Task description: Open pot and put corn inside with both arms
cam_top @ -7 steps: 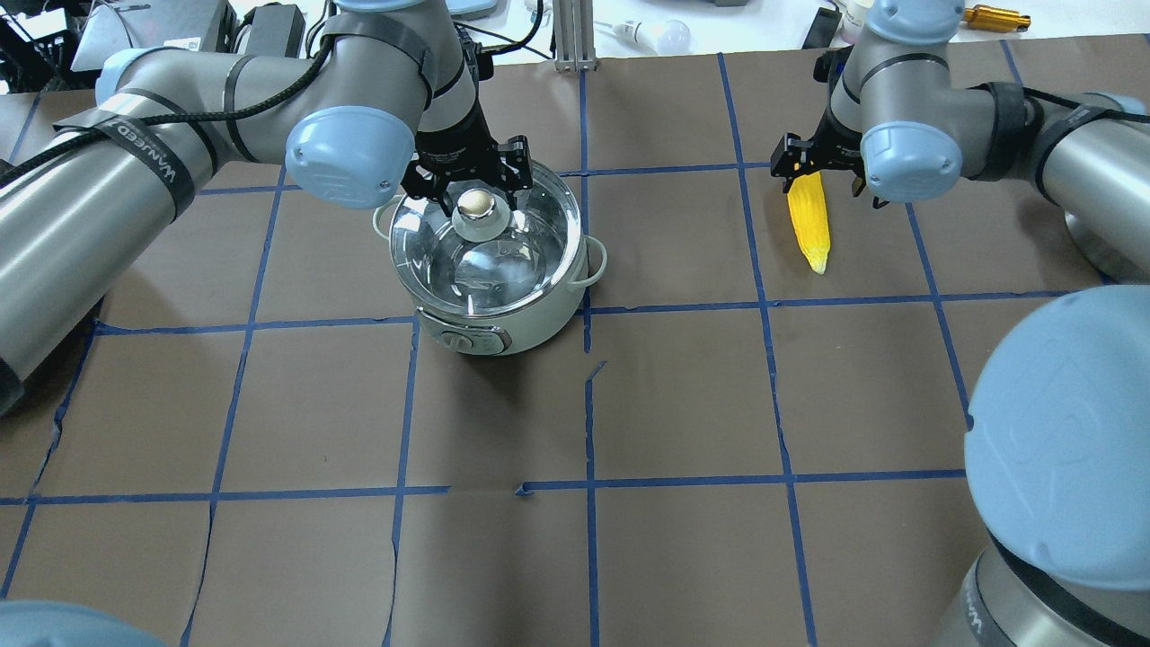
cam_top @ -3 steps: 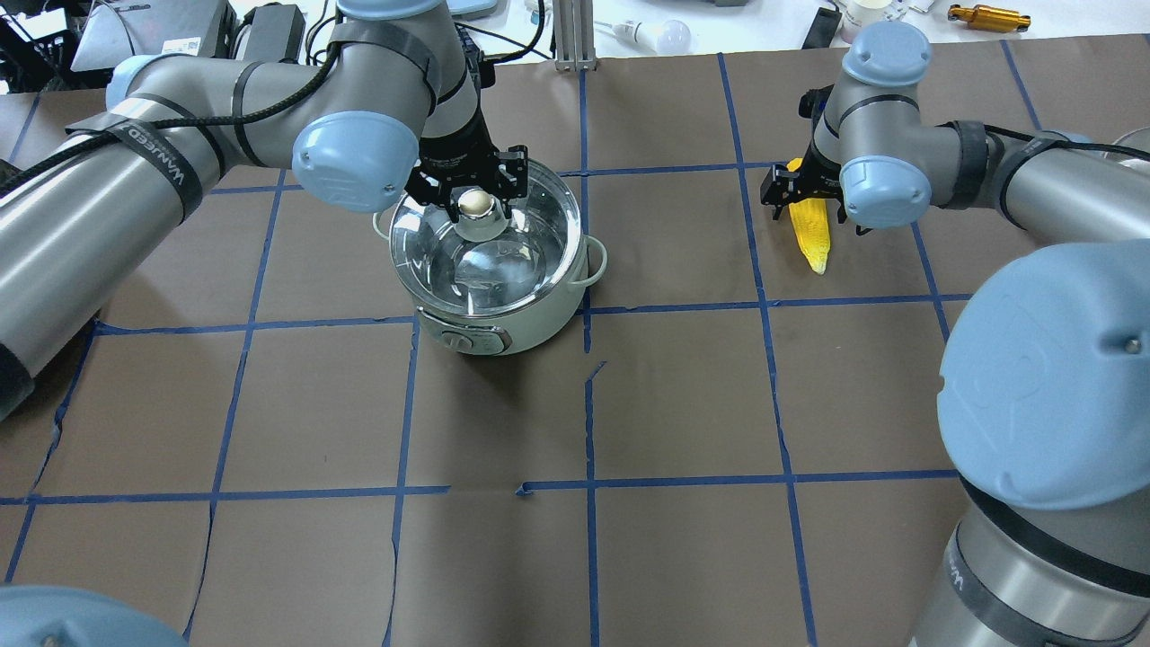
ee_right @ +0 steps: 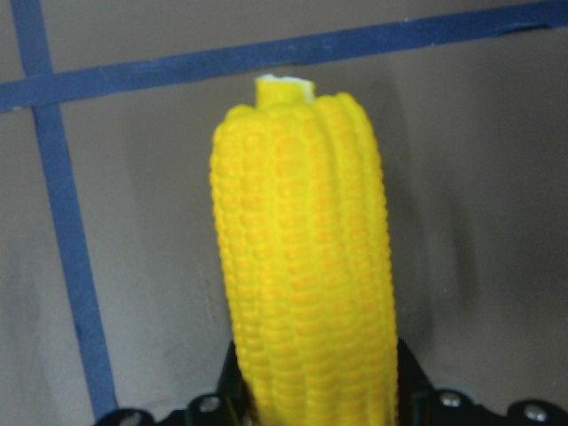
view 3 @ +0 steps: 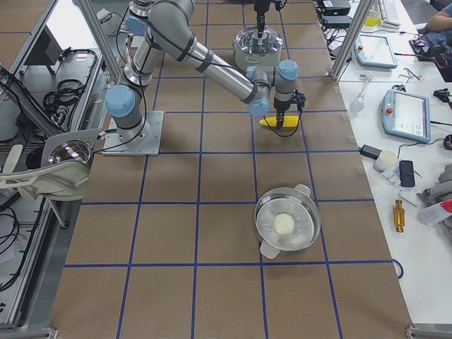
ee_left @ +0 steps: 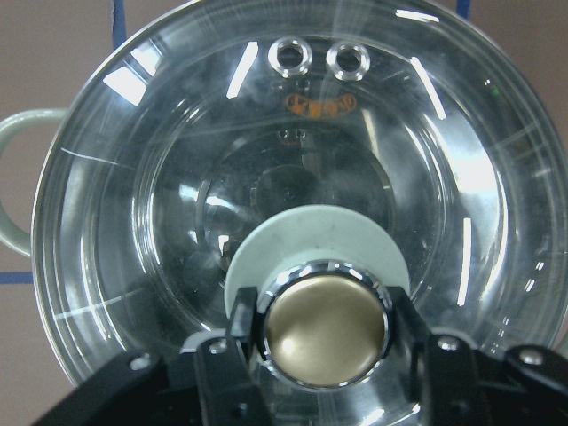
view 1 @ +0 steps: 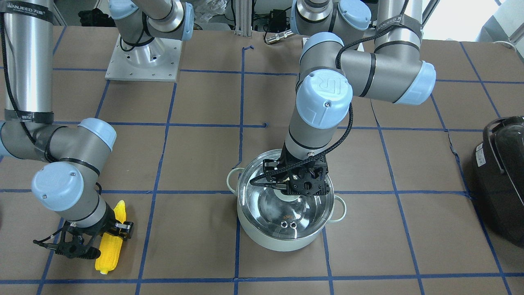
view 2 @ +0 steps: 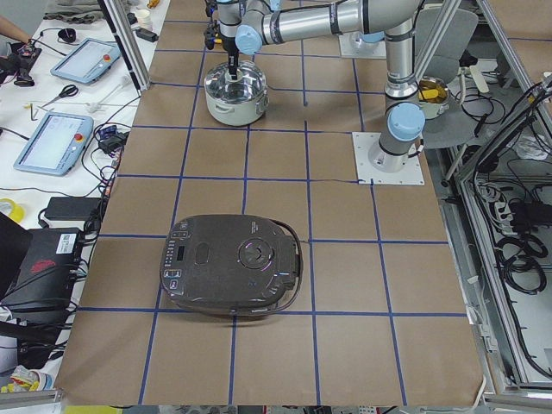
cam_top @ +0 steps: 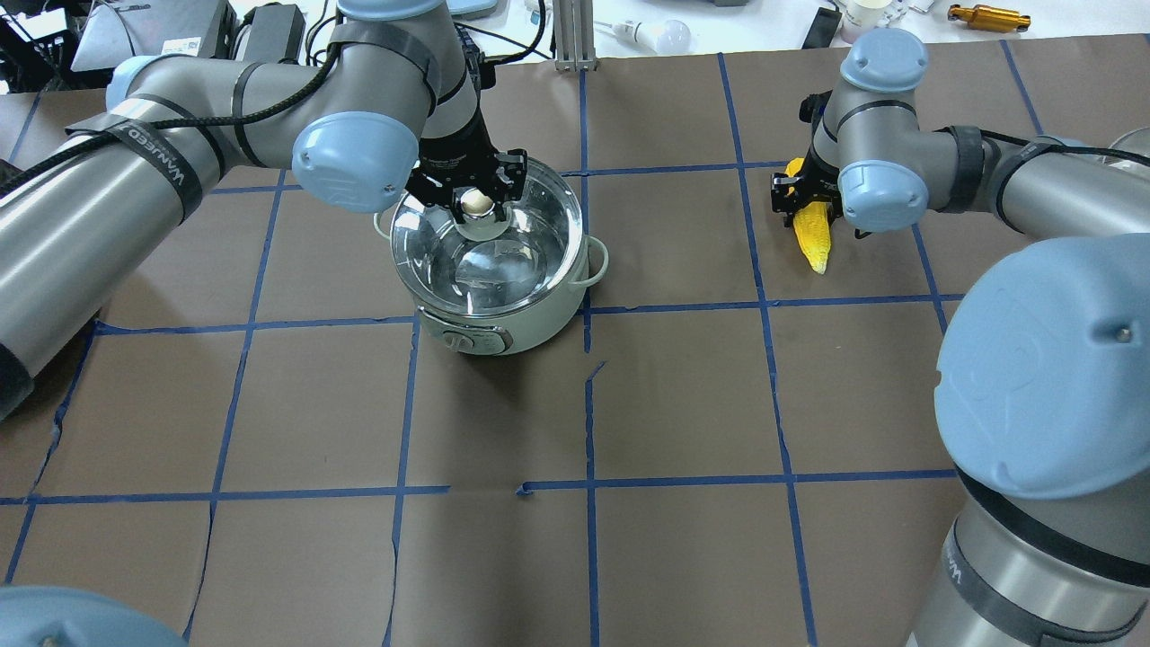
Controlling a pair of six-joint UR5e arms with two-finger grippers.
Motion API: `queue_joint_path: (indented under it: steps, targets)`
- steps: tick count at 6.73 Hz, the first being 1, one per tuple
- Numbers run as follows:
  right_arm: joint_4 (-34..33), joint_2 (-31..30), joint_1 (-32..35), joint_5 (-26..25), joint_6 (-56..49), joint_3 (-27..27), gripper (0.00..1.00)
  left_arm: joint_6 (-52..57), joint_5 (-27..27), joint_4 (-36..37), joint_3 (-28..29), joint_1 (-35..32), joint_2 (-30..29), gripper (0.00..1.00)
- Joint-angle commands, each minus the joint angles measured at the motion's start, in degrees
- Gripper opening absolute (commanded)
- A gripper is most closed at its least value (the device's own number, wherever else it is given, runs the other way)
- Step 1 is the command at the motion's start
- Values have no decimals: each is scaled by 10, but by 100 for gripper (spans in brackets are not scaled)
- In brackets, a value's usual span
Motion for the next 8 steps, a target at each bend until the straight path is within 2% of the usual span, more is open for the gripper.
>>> queue_joint_path:
  steps: [1, 2, 3, 5, 6, 7, 8]
  targets:
    - [1, -2, -1, 5, 2, -6, 0, 0, 1, -19, 9, 0, 27, 17]
    - [1, -11, -1, 2, 1, -8, 0, -1, 3, -42, 18, 3, 54, 17]
    - [2, -31, -1, -2, 3, -17, 0, 1, 3, -69, 25, 38, 74, 16]
    - [51, -64, 19, -2, 15, -48, 0, 119, 6, -93, 20, 136, 92, 13]
    - [108, -94, 71, -9, 63, -72, 0, 132, 2, -91, 11, 197, 90, 12]
    - [173, -109, 137, -29, 144, -117, 0, 218, -3, -82, -17, 253, 82, 12]
    - [226, -108, 189, -28, 201, -165, 0, 282, -1, -49, -50, 291, 75, 11]
